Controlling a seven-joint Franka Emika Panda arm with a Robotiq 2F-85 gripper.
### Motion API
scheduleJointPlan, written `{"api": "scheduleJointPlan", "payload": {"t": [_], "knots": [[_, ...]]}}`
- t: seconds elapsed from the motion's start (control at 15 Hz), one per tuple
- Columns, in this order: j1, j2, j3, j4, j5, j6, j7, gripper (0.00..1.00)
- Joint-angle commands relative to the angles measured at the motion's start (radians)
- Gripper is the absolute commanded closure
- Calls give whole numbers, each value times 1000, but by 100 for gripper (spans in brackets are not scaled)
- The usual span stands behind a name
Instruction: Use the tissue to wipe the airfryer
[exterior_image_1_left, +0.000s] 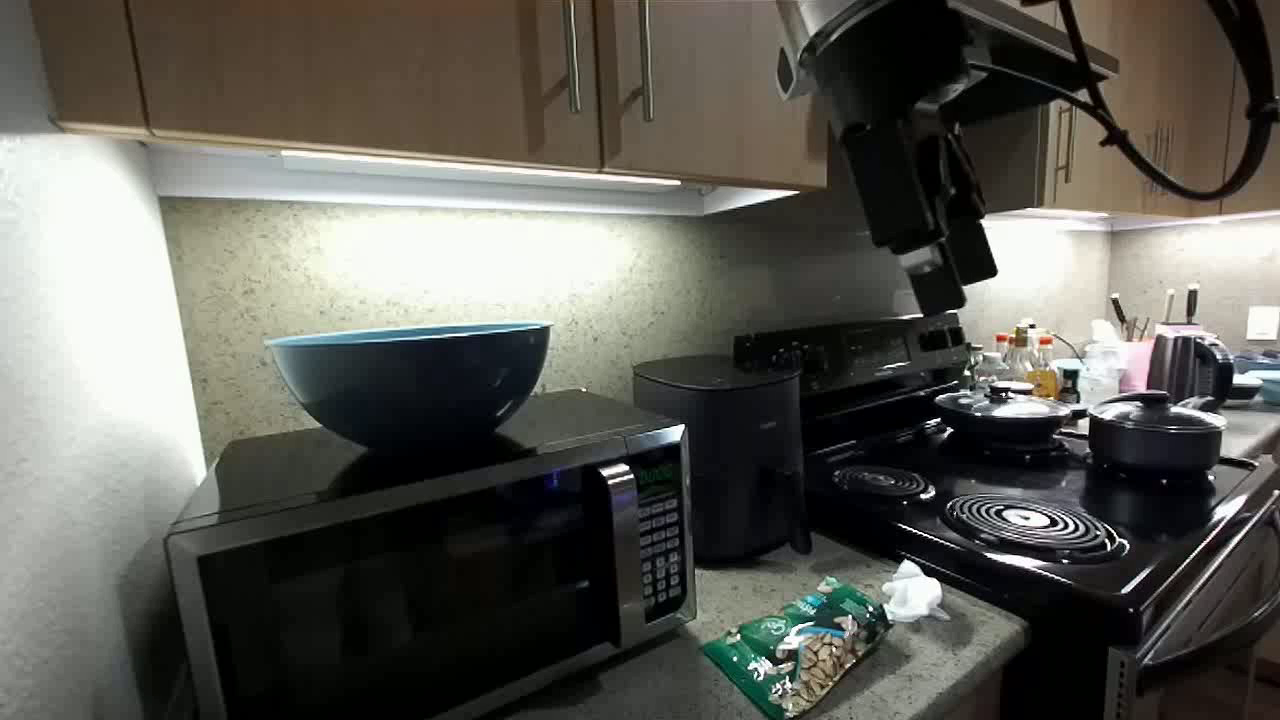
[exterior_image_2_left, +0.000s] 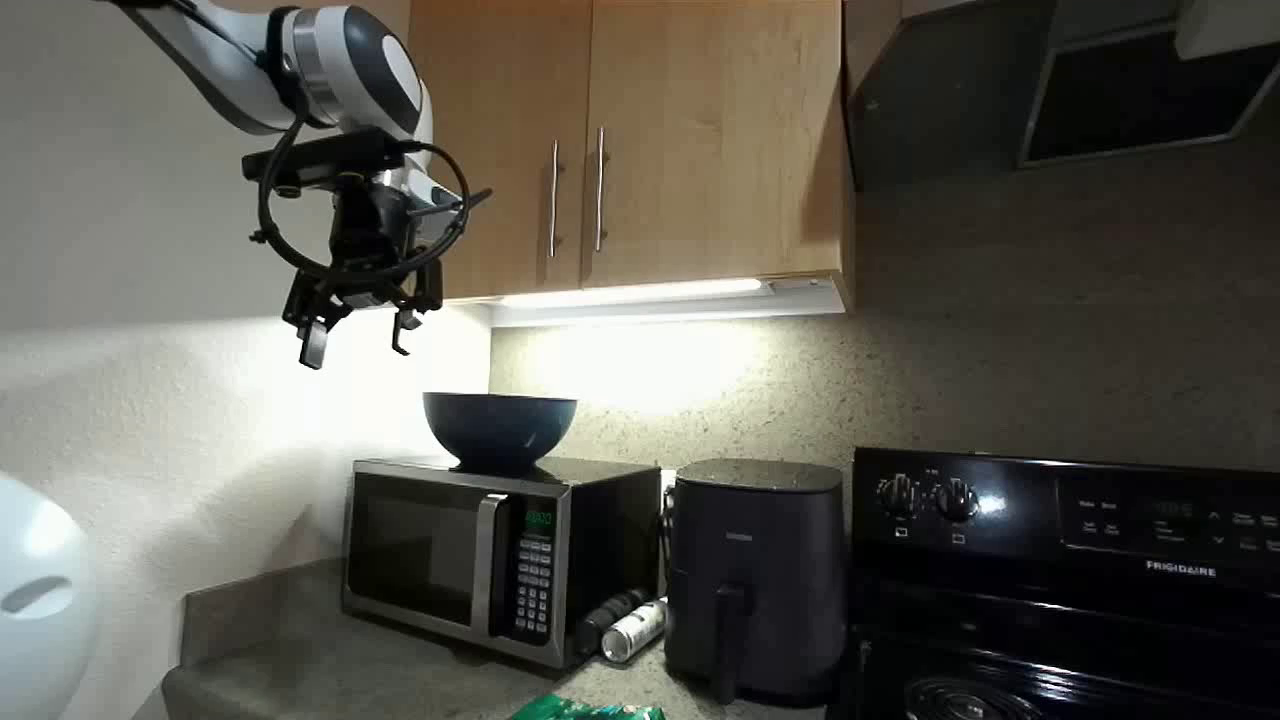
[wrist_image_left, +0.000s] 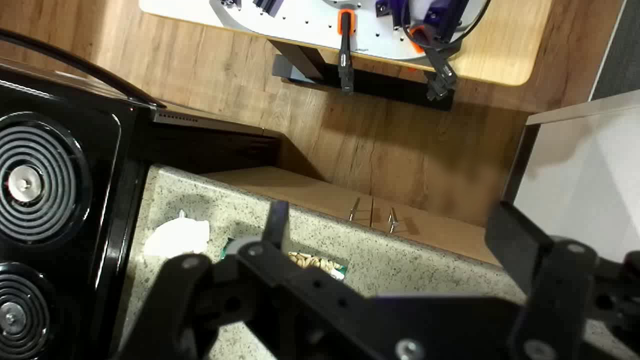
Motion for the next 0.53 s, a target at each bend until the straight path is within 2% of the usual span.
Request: {"api": "scheduleJointPlan", "payload": {"t": [0.0,0.47], "knots": [[24,4,-18,2,-6,-2,8,0],[13,15,-36,-6,-12,11,5,0]]}}
